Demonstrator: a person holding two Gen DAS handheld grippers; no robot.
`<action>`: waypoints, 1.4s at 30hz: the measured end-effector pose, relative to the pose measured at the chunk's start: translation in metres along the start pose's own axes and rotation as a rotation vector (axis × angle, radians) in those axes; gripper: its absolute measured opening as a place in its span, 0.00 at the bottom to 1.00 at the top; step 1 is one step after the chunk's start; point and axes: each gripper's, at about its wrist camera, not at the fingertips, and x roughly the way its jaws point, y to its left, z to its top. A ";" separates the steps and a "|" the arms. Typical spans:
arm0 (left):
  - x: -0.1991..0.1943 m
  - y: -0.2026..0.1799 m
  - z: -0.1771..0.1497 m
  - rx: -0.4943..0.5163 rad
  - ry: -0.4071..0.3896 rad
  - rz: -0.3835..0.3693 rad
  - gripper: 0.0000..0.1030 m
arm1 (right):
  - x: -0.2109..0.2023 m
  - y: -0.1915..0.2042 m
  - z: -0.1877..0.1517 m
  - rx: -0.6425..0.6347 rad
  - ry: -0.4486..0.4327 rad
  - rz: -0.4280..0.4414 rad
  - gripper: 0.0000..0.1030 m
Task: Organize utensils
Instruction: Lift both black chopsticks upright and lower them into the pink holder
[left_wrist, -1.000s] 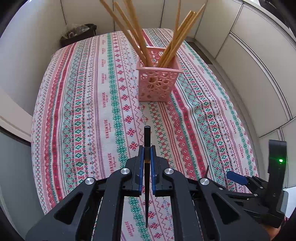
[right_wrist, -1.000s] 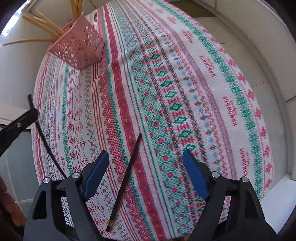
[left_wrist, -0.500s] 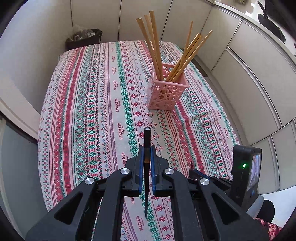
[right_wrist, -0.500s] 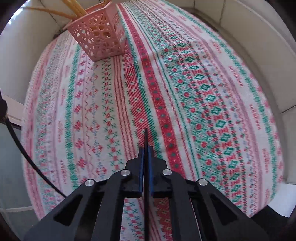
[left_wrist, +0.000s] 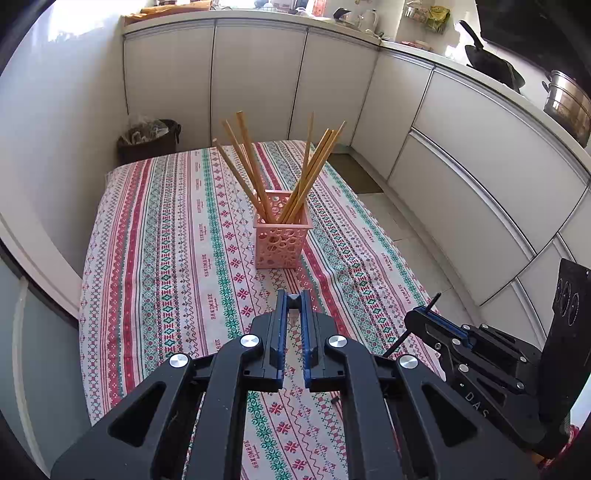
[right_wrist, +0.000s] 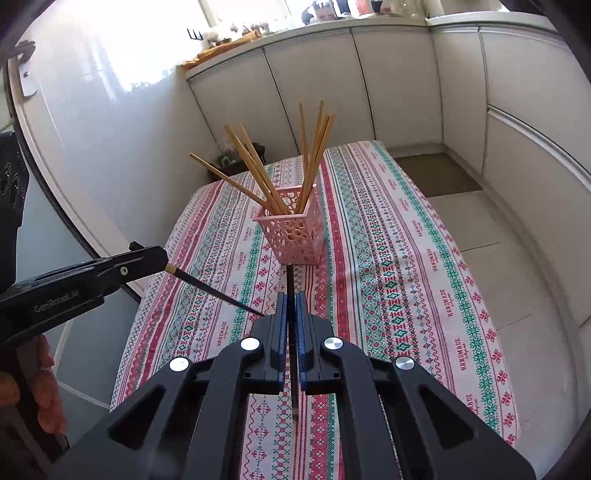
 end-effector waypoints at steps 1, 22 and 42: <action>-0.001 -0.002 0.000 0.003 -0.009 0.007 0.06 | -0.003 -0.003 0.002 0.009 -0.002 0.002 0.05; -0.038 -0.026 0.042 0.000 -0.129 0.097 0.06 | -0.066 -0.041 0.063 0.066 -0.157 0.069 0.05; 0.039 -0.013 0.152 -0.049 -0.177 0.132 0.06 | -0.010 -0.016 0.167 -0.039 -0.252 0.085 0.05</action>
